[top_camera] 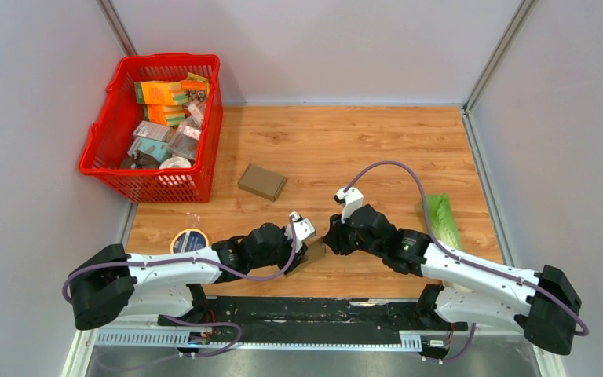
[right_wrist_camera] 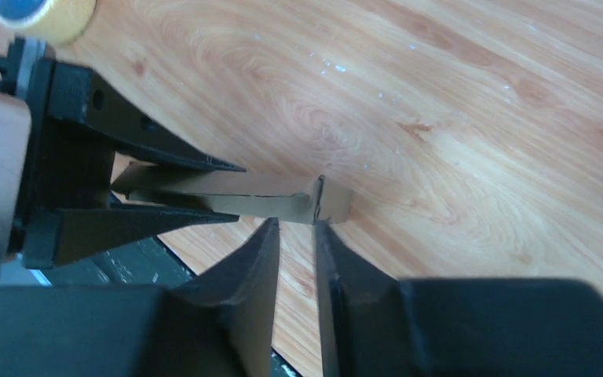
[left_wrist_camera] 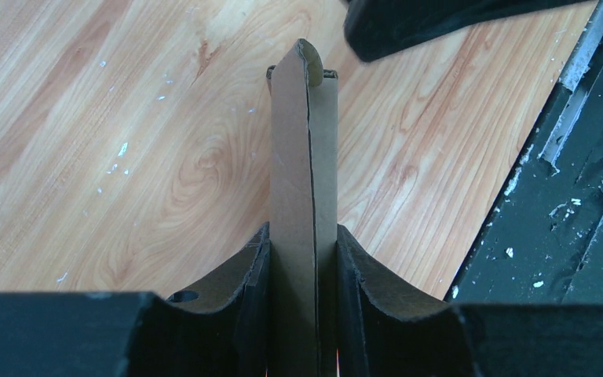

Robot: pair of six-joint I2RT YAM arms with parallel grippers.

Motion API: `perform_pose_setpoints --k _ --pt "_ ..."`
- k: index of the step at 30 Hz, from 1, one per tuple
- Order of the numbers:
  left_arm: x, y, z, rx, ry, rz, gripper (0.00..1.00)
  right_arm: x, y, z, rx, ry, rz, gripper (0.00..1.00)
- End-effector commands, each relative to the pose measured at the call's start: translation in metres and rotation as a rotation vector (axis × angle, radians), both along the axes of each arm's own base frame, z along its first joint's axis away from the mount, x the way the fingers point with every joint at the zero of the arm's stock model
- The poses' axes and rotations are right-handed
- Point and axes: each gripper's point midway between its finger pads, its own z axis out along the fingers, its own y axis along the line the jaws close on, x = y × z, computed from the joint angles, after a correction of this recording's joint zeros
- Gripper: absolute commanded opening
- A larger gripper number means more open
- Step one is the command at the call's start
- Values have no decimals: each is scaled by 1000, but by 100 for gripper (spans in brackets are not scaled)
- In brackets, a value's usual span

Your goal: Fold the paper box

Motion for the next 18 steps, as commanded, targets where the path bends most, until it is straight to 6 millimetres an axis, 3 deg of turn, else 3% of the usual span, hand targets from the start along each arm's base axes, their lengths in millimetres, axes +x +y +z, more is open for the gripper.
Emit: perform_pose_setpoints --k 1,8,18 --pt "-10 6 -12 60 42 -31 7 -2 19 5 -4 -26 120 21" --pt "-10 6 -11 62 39 -34 7 9 20 -6 -74 -58 118 29" --pt "-10 6 -12 64 38 -35 6 22 23 2 -78 -96 79 27"
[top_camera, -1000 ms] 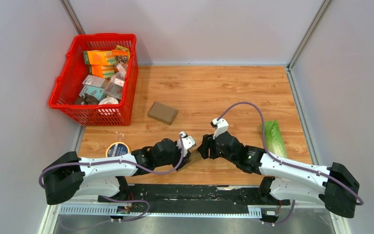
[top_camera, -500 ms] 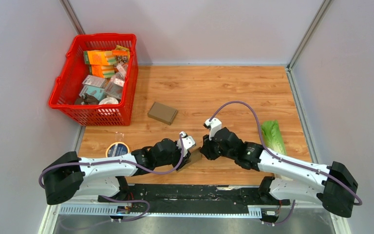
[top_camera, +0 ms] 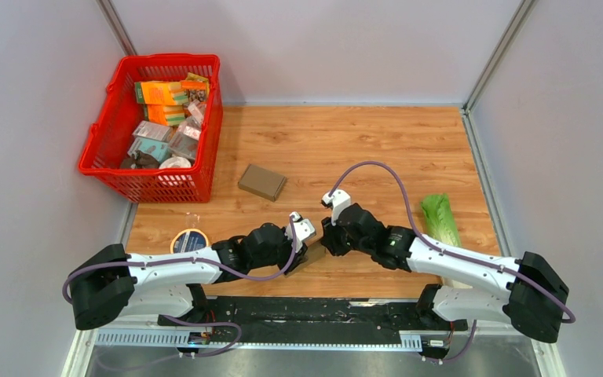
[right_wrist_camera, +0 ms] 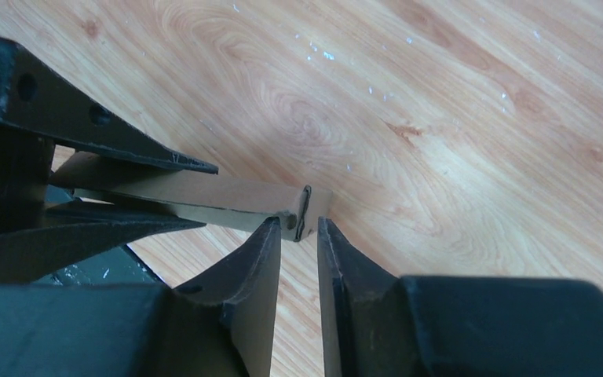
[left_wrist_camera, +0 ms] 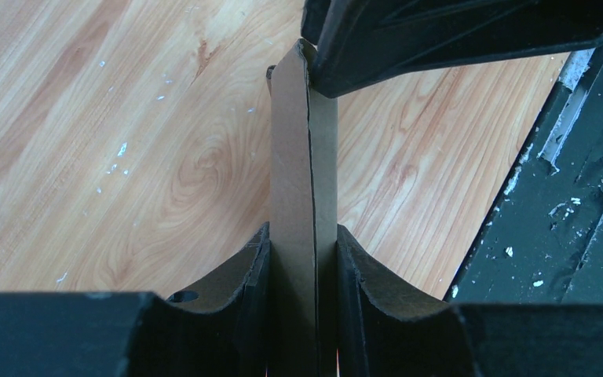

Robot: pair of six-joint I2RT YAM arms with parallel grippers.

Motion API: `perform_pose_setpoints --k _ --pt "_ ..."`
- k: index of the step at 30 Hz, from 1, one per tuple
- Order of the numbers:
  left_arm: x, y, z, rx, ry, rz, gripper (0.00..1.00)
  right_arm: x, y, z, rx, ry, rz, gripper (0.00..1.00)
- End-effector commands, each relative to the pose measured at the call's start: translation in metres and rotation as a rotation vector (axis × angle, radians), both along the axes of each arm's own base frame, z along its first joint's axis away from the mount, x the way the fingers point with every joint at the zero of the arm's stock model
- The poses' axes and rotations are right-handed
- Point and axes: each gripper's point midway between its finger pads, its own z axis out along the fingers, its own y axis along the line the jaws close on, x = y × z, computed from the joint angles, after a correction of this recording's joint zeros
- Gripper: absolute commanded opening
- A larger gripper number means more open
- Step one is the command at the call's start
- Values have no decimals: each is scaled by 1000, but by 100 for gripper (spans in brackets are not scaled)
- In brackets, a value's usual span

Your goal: Fold the paper box

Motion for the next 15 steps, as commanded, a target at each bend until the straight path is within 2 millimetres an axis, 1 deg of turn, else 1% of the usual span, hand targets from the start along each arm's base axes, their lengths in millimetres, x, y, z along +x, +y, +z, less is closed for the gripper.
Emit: perform_pose_setpoints --k 1,5,9,10,12,15 --pt "-9 6 -12 62 36 -33 7 18 16 28 59 -81 -10 25" --pt "-9 7 -11 62 36 -33 6 20 19 25 43 -79 -7 20" --pt "-10 7 -13 62 37 -31 6 23 17 27 36 -93 -13 11" --pt "-9 8 -13 62 37 -30 6 23 16 25 29 -93 -17 5" --pt "-9 8 -14 65 38 -30 6 24 14 24 16 -99 -16 1" --pt "-10 7 -14 65 39 -32 6 25 11 25 1 -114 -14 0"
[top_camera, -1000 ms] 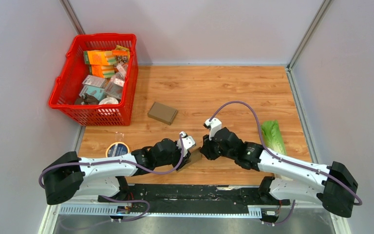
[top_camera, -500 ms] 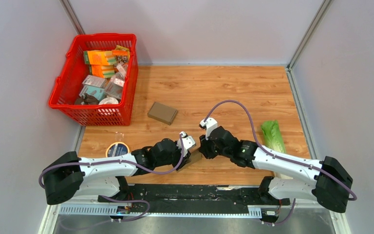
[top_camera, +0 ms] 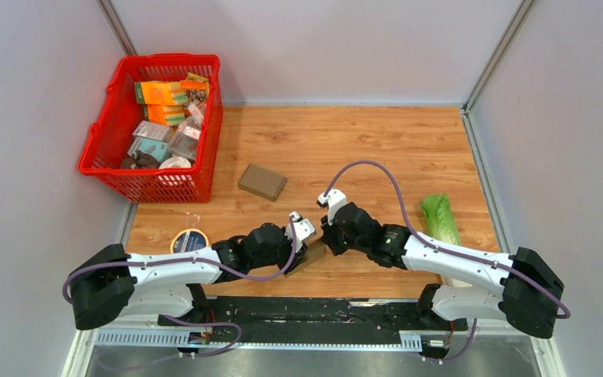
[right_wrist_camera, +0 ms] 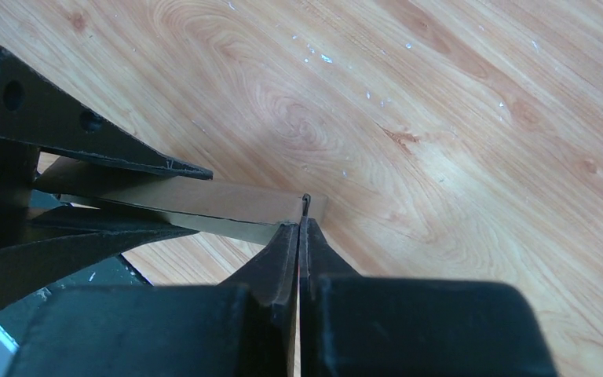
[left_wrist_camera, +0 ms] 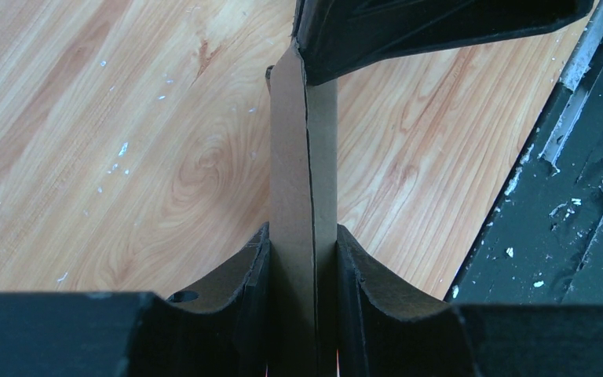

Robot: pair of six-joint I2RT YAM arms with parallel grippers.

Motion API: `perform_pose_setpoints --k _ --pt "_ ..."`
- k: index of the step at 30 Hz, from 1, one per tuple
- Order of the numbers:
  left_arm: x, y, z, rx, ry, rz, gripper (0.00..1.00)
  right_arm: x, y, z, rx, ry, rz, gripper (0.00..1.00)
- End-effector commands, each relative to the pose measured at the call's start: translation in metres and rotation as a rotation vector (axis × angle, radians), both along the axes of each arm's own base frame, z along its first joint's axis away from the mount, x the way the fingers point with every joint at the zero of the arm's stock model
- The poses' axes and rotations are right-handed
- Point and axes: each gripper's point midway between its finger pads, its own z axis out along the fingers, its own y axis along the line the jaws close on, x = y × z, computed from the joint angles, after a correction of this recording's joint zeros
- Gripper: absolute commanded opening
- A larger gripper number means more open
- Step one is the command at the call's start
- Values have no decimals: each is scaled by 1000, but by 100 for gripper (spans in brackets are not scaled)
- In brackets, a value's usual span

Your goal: Fold the paper box

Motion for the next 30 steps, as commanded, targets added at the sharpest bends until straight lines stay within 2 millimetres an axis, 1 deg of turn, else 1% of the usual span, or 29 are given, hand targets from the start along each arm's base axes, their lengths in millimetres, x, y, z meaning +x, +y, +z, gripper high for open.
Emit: perform_pose_setpoints --k 1,6,7,8,9,10,12,13,16,21,30 --pt "-10 7 -13 63 39 -33 6 18 6 26 28 -99 -19 0" --pt "-10 7 -13 62 37 -32 6 12 11 21 37 -72 22 0" --pt "-10 7 -12 61 36 -32 7 11 10 20 29 -62 21 4" --pt "-10 8 -13 64 37 -31 6 11 11 23 38 -54 8 11" --pt "-9 8 -13 64 37 -31 7 11 11 28 45 -57 5 24" --pt "-10 8 -13 64 38 -30 7 8 9 32 49 -50 4 26" --pt "-10 8 -13 65 39 -31 6 6 9 48 93 -60 5 28" --pt "-10 9 -13 65 39 -31 7 7 8 51 101 -66 0 29" --pt "-10 8 -13 61 39 -33 7 8 6 55 115 -74 3 28" --pt "-10 7 -12 60 40 -33 7 9 11 47 99 -56 16 24" --pt "-10 6 -12 63 39 -38 7 5 12 37 93 -41 36 22"
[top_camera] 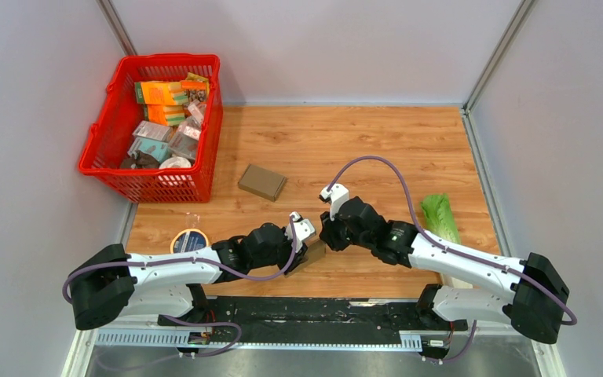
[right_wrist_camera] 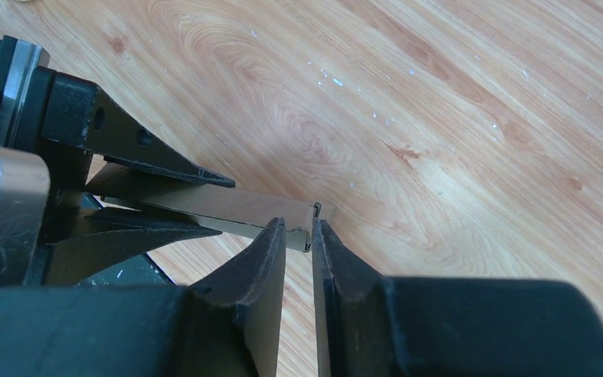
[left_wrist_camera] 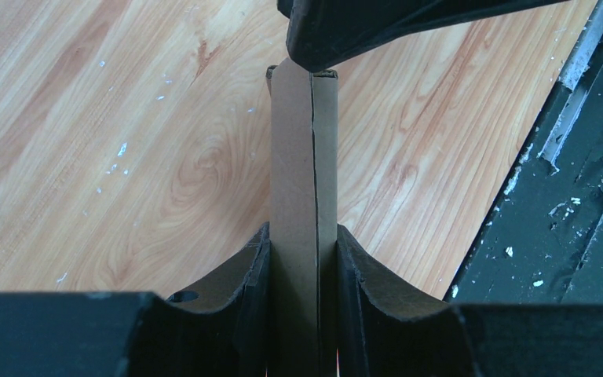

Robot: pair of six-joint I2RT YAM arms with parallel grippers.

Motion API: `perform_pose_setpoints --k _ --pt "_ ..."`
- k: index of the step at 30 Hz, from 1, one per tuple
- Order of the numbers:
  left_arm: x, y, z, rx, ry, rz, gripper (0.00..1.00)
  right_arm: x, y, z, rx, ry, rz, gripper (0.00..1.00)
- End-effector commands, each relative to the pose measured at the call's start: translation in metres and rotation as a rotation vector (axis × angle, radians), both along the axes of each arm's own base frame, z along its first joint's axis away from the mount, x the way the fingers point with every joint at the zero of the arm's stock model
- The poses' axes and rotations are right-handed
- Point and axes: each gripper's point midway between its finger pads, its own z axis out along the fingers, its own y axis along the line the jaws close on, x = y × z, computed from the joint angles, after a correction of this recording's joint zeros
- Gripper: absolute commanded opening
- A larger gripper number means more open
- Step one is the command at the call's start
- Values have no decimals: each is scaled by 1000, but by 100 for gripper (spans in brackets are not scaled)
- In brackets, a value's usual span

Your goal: Fold the paper box

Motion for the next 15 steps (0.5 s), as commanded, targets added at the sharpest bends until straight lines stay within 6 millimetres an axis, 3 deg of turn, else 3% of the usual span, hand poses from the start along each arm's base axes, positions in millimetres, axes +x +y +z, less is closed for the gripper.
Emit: perform_pose_setpoints --k 1,10,15 --pt "-10 7 -12 62 40 -34 7 4 9 11 49 -25 9 21" --pt "-10 7 -12 62 41 -32 7 9 17 14 117 22 -42 21" --pt "-9 6 -11 57 40 -31 7 11 14 0 79 26 -49 17"
